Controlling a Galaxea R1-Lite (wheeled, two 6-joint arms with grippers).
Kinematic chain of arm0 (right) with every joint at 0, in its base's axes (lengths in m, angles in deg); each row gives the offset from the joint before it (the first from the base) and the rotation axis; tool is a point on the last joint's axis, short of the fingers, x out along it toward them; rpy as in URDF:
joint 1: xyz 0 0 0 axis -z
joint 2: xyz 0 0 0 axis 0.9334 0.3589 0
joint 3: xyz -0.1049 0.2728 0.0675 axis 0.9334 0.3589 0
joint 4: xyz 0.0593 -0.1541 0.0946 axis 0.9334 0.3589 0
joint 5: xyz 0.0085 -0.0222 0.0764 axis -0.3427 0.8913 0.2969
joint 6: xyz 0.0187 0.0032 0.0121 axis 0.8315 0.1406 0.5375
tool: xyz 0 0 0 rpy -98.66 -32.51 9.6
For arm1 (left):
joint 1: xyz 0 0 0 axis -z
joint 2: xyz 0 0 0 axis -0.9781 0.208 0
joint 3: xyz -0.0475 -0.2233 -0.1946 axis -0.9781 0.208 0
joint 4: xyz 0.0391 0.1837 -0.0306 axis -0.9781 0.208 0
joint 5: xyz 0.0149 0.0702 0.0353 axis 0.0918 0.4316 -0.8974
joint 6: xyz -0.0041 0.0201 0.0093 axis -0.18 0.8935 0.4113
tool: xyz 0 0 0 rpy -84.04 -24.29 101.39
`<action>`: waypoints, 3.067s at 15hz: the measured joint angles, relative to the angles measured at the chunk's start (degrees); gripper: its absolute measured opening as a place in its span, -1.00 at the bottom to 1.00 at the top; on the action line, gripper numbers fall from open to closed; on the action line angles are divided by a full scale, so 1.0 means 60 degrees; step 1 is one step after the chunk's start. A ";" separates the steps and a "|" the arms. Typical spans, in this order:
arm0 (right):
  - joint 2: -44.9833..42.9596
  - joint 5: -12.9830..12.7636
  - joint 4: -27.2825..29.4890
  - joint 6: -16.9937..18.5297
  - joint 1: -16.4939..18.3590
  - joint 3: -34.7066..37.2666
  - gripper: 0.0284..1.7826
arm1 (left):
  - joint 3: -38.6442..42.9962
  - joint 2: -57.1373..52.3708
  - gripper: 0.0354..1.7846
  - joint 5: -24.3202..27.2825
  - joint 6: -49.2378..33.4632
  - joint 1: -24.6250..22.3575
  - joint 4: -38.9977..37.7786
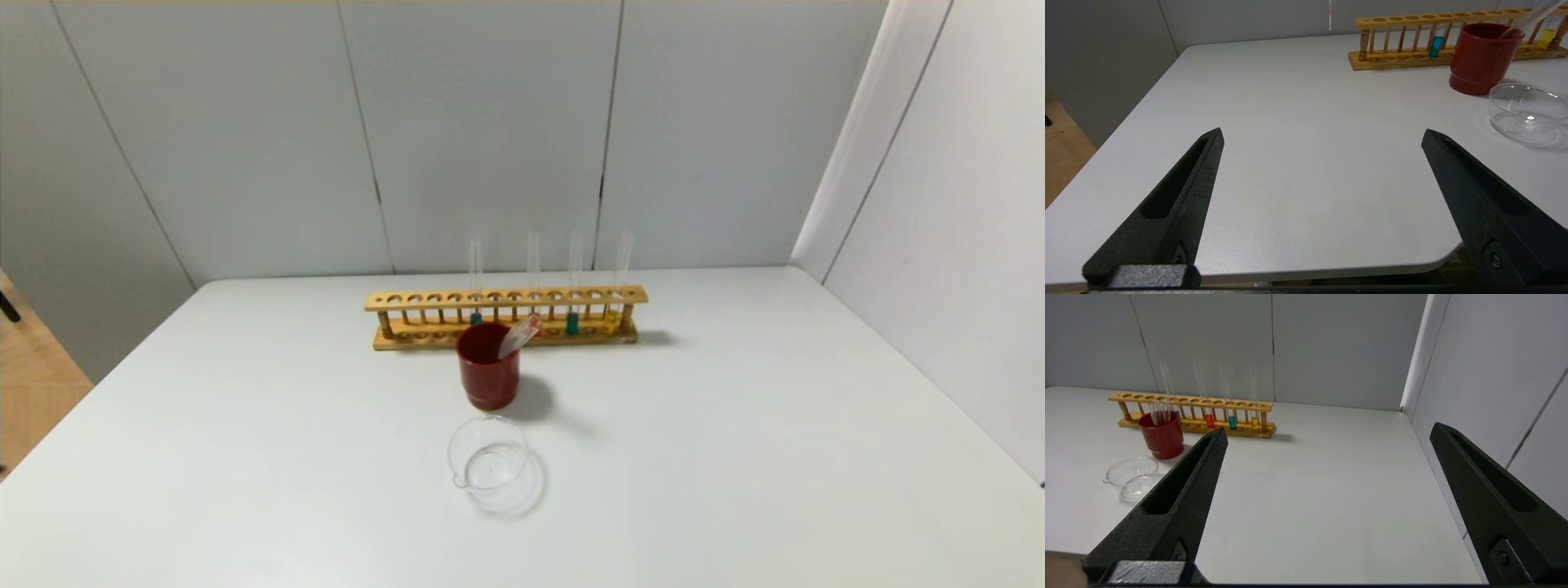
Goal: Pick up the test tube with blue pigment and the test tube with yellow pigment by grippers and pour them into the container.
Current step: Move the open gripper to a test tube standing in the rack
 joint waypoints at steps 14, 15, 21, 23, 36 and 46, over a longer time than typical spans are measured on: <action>0.6780 -0.0018 -0.0093 -0.0091 0.0098 -0.5740 0.95 | 0.0000 0.0000 0.91 -0.0004 0.0000 0.0000 0.0000; 0.7274 -0.0016 -0.0130 -0.0073 0.0126 -0.6101 0.95 | 0.0000 0.0000 0.91 -0.0004 0.0004 -0.0004 0.0000; 1.0305 -0.0022 -0.1410 0.0081 0.0254 -0.7426 0.95 | 0.0000 0.0000 0.91 -0.0004 0.0000 0.0002 0.0008; 1.1337 0.0002 -0.1591 0.0146 0.0282 -0.7839 0.95 | 0.0000 0.0000 0.91 -0.0004 0.0004 -0.0004 0.0004; 1.5100 0.0093 -0.2749 0.0439 -0.1369 -0.8097 0.95 | 0.0000 0.0000 0.91 -0.0004 0.0000 -0.0004 0.0004; 1.5795 0.0018 -0.5876 0.0380 -0.2767 -0.5652 0.95 | 0.0000 0.0000 0.91 -0.0004 0.0006 -0.0008 0.0000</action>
